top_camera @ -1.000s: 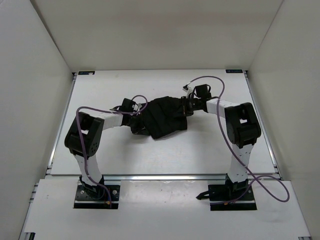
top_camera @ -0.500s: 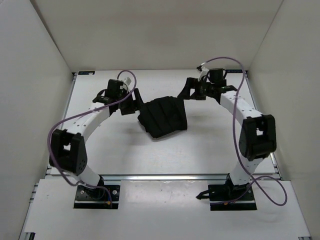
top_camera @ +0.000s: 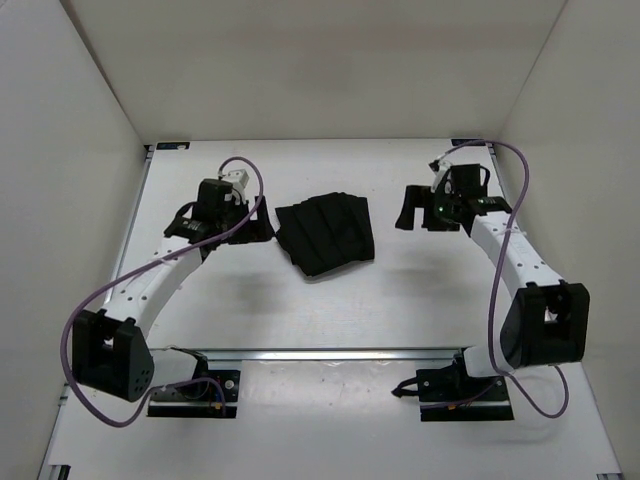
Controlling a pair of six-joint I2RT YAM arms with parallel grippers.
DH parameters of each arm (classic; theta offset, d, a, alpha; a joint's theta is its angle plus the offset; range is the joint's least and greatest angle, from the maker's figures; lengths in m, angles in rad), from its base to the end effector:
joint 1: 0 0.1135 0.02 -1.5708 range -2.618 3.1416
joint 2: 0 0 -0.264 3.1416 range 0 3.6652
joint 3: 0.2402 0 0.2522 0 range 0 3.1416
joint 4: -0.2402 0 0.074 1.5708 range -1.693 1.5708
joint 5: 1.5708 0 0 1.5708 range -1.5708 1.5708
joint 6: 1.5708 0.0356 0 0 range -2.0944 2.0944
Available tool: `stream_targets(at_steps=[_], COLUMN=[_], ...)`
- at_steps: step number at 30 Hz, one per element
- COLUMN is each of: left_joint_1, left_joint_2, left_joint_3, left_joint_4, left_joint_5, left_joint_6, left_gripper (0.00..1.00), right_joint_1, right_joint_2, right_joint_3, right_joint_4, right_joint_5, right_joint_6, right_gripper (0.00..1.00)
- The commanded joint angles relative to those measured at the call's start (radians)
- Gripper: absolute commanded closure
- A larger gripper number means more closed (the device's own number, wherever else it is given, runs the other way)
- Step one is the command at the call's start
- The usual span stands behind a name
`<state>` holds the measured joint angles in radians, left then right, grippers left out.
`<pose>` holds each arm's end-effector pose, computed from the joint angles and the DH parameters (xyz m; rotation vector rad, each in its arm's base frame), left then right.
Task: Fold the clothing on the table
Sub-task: Fold the skirt
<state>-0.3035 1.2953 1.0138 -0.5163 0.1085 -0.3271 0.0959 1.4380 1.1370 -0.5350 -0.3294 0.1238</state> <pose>0.2628 -0.0863 0.2788 0.0248 2.4051 -0.4276 0.3065 0.0410 0.2800 -0.1201 2.4035 0.4981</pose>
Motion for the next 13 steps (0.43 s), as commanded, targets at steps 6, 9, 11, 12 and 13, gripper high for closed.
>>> stream_targets(at_steps=[6, 9, 11, 12, 13], left_joint_1=[0.007, 0.009, 0.009, 0.017, 0.011], left_joint_2=[-0.117, -0.126, -0.126, -0.126, -0.120], left_joint_3=[-0.144, -0.167, -0.172, -0.173, -0.169], left_joint_4=[0.006, 0.007, 0.012, 0.013, 0.010], left_joint_5=[-0.038, -0.038, -0.044, -0.041, -0.046], left_joint_6=[0.039, 0.030, 0.025, 0.029, 0.028], left_gripper=[0.01, 0.01, 0.02, 0.01, 0.01], right_joint_1=[-0.048, -0.054, -0.051, -0.048, -0.048], right_joint_2=[-0.185, -0.194, -0.194, -0.188, -0.183], right_joint_3=[-0.170, -0.192, -0.201, -0.201, -0.201], right_joint_4=[0.075, 0.079, 0.078, 0.079, 0.072], right_joint_5=[-0.031, -0.037, -0.046, -0.046, -0.045], right_joint_6=[0.013, 0.013, 0.010, 0.010, 0.011], right_gripper=[0.00, 0.01, 0.01, 0.01, 0.01])
